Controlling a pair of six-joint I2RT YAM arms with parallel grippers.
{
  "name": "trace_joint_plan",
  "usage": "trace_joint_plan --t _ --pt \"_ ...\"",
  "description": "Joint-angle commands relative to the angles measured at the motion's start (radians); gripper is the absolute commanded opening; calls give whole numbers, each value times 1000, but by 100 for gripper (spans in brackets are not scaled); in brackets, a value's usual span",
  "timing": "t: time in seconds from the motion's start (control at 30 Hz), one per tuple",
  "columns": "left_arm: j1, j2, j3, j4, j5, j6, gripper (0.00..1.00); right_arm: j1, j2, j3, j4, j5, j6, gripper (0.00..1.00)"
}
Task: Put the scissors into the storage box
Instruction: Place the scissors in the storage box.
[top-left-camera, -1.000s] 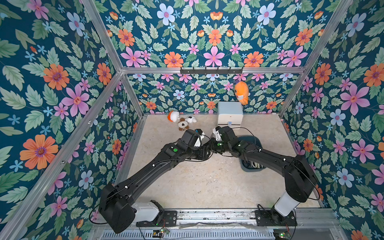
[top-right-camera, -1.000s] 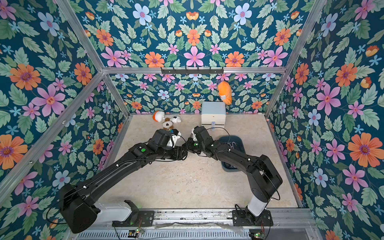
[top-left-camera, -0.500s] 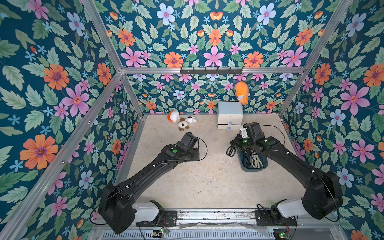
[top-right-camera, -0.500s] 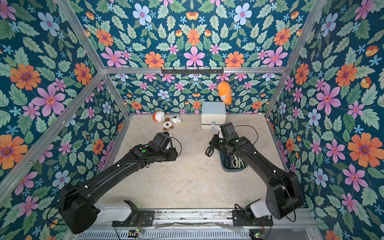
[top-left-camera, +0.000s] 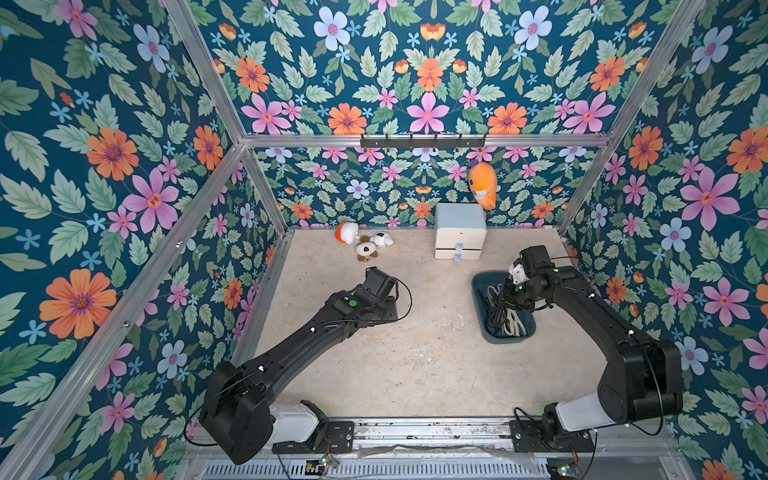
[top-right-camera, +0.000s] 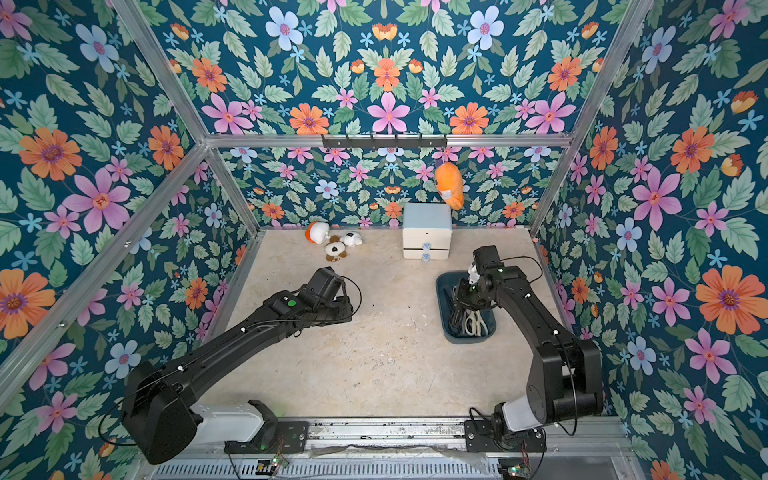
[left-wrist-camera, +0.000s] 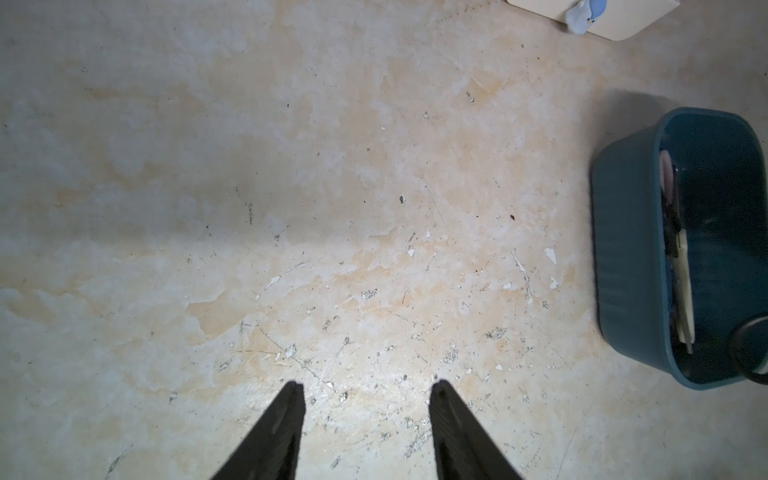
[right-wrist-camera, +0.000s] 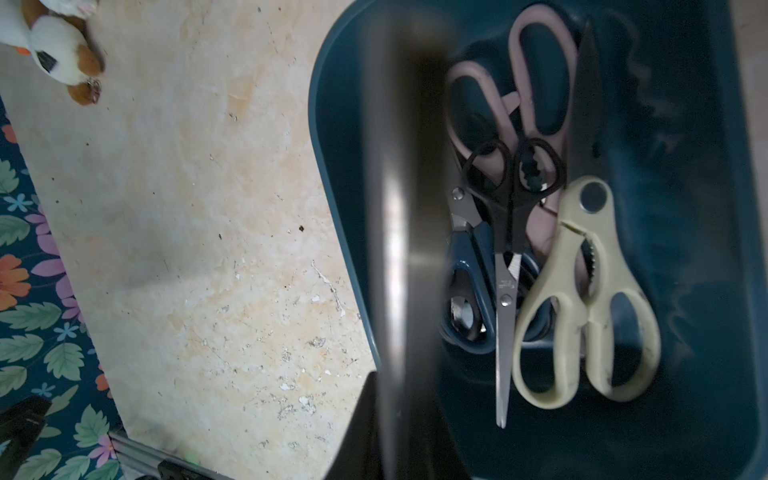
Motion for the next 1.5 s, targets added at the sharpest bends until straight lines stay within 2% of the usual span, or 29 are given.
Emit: trace_joint_plan --t 0.0,0.13,0.2,0.33,0.47,0.73,0.9,1.03,1.13,1.17,1.33,1.47 --pt "1 -27 -3 -6 -21 -17 54 -13 31 -7 68 -56 -72 1" --pt "1 -77 -22 -23 -46 -30 55 -59 88 8 122 -194 -89 1" --pt "0 -105 -35 -33 -61 -41 56 -60 124 30 115 -221 -108 1" --pt "1 -165 -58 -55 -99 -63 65 -60 221 70 79 -225 -149 1" --pt "3 -209 -78 -77 -136 -76 70 -61 240 57 81 -207 -151 1" --pt "17 -228 -118 -77 -162 -110 71 -60 247 10 88 -188 -155 4" --pt "27 -256 -143 -47 -218 -126 73 -60 229 -7 91 -143 -154 13" --pt "44 -266 -152 -48 -258 -108 79 -60 193 4 77 -100 -157 32" --pt "82 -257 -149 -61 -257 -82 83 -61 173 37 52 -53 -164 40" --pt "102 -254 -151 -61 -248 -70 88 -60 157 52 35 -33 -168 41" --pt "236 -239 -170 -19 -156 -5 90 -60 103 140 -62 87 -184 41" --pt "295 -218 -181 48 -190 73 89 -61 26 137 -66 263 -152 41"
